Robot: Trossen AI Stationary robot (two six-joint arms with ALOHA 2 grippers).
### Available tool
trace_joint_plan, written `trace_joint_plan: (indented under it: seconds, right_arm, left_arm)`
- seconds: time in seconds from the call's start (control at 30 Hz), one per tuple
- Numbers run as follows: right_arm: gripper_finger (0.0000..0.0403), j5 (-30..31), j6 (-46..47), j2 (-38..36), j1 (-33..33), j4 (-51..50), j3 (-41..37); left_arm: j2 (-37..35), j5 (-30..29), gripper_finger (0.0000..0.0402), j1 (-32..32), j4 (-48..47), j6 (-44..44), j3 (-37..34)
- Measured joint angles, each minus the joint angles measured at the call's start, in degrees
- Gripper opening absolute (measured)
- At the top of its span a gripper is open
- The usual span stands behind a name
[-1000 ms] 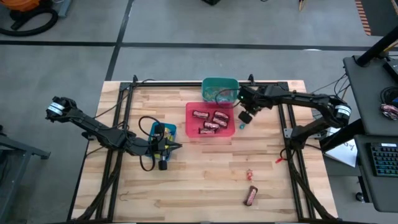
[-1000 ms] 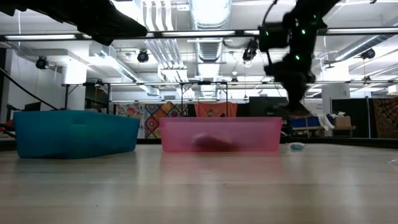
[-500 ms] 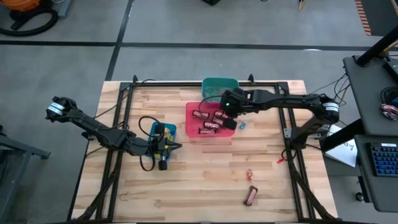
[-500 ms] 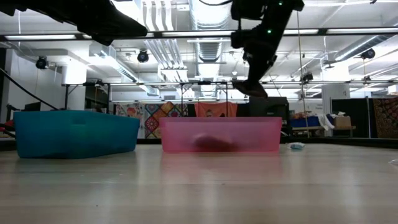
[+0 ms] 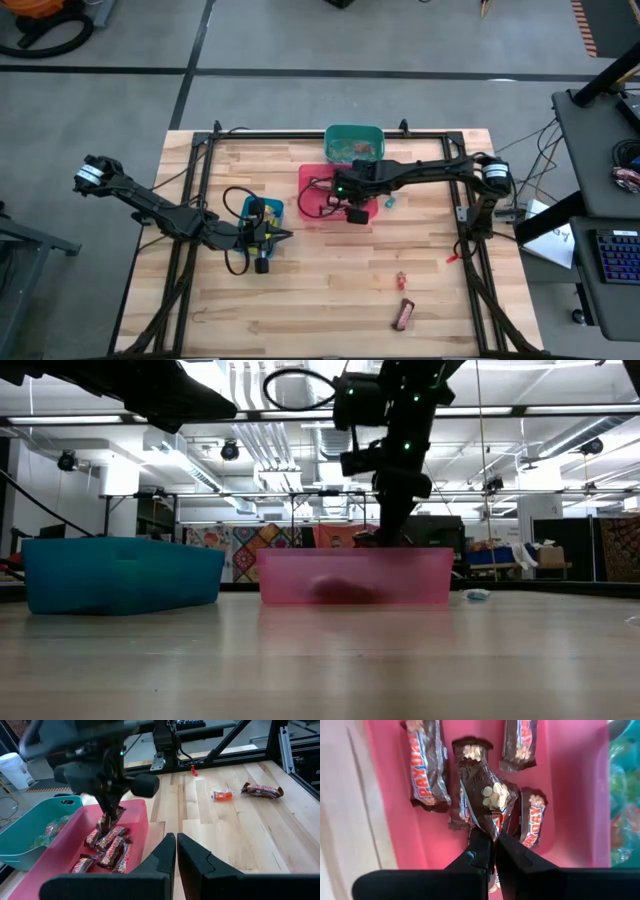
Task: Sort candy
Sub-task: Put the brown chocolate bar into the red bin, then put the blue gummy into the green bin
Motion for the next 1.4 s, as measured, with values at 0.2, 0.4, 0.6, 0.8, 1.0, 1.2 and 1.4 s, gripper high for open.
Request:
trace_joint_plan:
  seconds: [0.2,0.4,0.6,0.8,1.0,1.2,1.4]
  right_arm:
    - [0.0013,0.02,-0.04,1.91,-0.04,-0.03,0.24]
    - [0.0013,0.00,-0.34,2.08,-0.04,0.67,0.24]
    - [0.0013,-0.07,-0.30,2.08,-0.04,0.89,0.24]
    - [0.0038,-1.13,1.18,2.08,-0.04,0.89,0.24]
    - [0.0099,-1.07,2.38,2.08,-0.04,0.89,0.24]
    - [0.0138,-1.06,3.76,1.61,-0.04,0.41,0.24]
    - [0.0156,-1.07,7.04,-2.68,-0.02,-3.15,0.24]
  left_arm:
    - [0.00,0.00,0.0001,0.00,-0.04,0.00,0.00]
    - [0.01,0.00,0.0001,0.00,-0.19,0.00,0.00]
    - [0.02,0.00,0.0001,0.00,-0.24,0.00,0.00]
    - [0.00,0.00,0.0001,0.00,-0.37,0.00,0.00]
    - [0.00,0.00,0.0001,0.00,-0.39,0.00,0.00]
    - [0.00,0.00,0.0001,0.00,-0.37,0.00,0.00]
    - [0.00,0.00,0.0001,0.00,-0.23,0.00,0.00]
